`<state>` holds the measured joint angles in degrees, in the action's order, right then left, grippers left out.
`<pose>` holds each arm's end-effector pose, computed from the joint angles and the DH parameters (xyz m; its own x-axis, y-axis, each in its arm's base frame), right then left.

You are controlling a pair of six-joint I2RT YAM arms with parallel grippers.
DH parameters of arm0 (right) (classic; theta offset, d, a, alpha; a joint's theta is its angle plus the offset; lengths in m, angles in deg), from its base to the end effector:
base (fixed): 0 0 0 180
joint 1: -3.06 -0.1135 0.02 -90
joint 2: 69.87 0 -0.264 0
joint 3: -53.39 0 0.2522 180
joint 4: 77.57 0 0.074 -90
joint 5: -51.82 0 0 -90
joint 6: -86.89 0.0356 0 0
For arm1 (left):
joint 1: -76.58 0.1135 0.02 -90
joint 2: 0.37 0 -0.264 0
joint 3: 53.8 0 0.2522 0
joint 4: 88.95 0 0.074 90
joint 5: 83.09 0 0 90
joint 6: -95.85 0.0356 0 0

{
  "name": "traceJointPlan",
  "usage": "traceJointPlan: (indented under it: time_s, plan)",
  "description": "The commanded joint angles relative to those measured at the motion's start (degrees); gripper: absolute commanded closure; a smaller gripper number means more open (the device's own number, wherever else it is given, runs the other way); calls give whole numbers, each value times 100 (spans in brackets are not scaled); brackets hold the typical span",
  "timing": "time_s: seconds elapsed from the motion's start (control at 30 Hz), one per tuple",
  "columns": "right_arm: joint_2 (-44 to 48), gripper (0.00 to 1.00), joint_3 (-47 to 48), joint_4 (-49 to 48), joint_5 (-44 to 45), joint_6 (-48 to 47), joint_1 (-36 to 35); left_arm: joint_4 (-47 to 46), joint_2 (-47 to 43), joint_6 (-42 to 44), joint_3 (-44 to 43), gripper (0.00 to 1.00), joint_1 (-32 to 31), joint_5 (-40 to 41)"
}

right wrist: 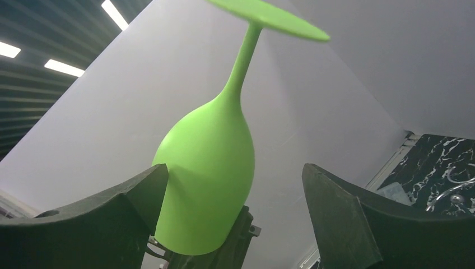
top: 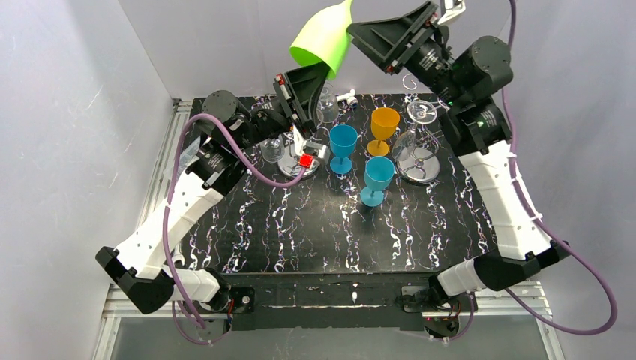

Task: Place the wine glass upside down on the wine glass rack
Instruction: Turn the wine glass upside down at the wine rack.

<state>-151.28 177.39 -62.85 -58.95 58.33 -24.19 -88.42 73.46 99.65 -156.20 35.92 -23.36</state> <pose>0.2263 0.1308 0.5954 -0.4221 0.7064 -0.5682 -0.7029 0.1408 0.6972 0.1859 -0.1833 0.5369 0.8746 0.3848 0.2949 -0.4155 0.2814 0.8650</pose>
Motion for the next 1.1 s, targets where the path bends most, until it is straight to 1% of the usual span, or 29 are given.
traceJointPlan:
  time_s: [0.0,0.1,0.23,0.47,0.5,0.53,0.6,0.67,0.7,0.77,0.8,0.83,0.87,0.9,0.93,0.97,1.0,1.07]
  plan:
    - [-237,2,399,-314,132,-457,-579,-485,-71,255,-186,100,-29,348]
    - [-340,2,407,-520,167,-473,-868,-486,-121,293,-48,100,-29,366]
    - [-399,2,279,-697,175,-442,-1083,-485,-183,283,137,100,-29,500]
    - [-360,2,-10,-1098,307,-452,-1199,-482,-440,378,627,100,-28,327]
    - [-381,4,3,-1130,296,-436,-1201,-477,-491,381,712,100,-29,297]
    - [-408,9,17,-1160,273,-416,-1207,-474,-546,439,831,100,-29,252]
    - [-447,19,-6,-1245,189,-368,-1209,-475,-663,688,1107,96,-29,95]
    - [-439,28,-100,-1265,153,-319,-1211,-456,-740,699,1215,95,-29,-22]
    - [-419,32,-174,-1270,152,-314,-1211,-445,-740,677,1218,94,-30,-18]
    - [-348,35,-409,-1305,163,-320,-1212,-443,-703,675,1189,91,-29,65]
    - [-303,36,-505,-1313,189,-340,-1212,-443,-698,668,1193,88,-28,100]
    - [-247,37,-594,-1309,230,-370,-1212,-441,-707,654,1220,81,-26,120]
    - [-193,37,-661,-1302,261,-410,-1209,-434,-730,653,1273,66,-26,127]
    - [-147,36,-690,-1254,293,-476,-1203,-429,-757,664,1349,47,-30,142]
    - [-104,35,-676,-1117,345,-605,-1202,-421,-804,670,1443,31,-29,181]
    - [-61,35,-626,-931,410,-782,-1200,-406,-864,634,1536,19,-29,230]
    - [-13,34,-569,-688,522,-1036,-1194,-362,-935,556,1635,12,-30,288]
    - [82,34,-436,-124,841,-1599,-1188,-141,-1188,324,1864,5,-28,413]
